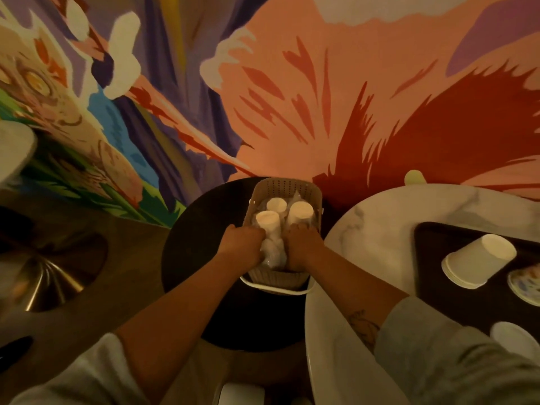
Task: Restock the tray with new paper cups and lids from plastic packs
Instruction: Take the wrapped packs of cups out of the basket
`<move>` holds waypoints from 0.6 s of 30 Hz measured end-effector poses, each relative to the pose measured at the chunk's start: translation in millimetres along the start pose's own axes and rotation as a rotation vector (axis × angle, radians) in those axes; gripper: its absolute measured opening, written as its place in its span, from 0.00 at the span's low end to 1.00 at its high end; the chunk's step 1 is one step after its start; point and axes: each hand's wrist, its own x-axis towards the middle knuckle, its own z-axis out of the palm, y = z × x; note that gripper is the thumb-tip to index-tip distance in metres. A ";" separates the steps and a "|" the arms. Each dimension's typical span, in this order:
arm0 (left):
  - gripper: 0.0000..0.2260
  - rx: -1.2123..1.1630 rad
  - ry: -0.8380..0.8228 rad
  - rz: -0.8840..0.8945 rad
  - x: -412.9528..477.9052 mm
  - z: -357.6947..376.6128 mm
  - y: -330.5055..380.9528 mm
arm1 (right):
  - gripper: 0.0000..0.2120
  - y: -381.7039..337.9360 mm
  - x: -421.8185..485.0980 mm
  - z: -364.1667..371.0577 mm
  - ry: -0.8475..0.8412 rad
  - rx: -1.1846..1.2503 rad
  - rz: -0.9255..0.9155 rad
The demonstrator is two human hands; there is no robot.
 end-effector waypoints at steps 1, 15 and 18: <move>0.17 -0.007 0.017 -0.010 0.9 2.4 -3.4 | 0.36 -1.2 0.2 0.0 -0.013 -0.013 0.018; 0.19 -0.292 0.235 -0.040 -37.6 -32.0 -14.4 | 0.37 -10.1 -28.3 -46.6 0.178 0.239 0.084; 0.17 -0.444 0.363 -0.015 -52.8 -50.5 -9.0 | 0.37 -4.6 -54.1 -60.1 0.401 0.395 0.079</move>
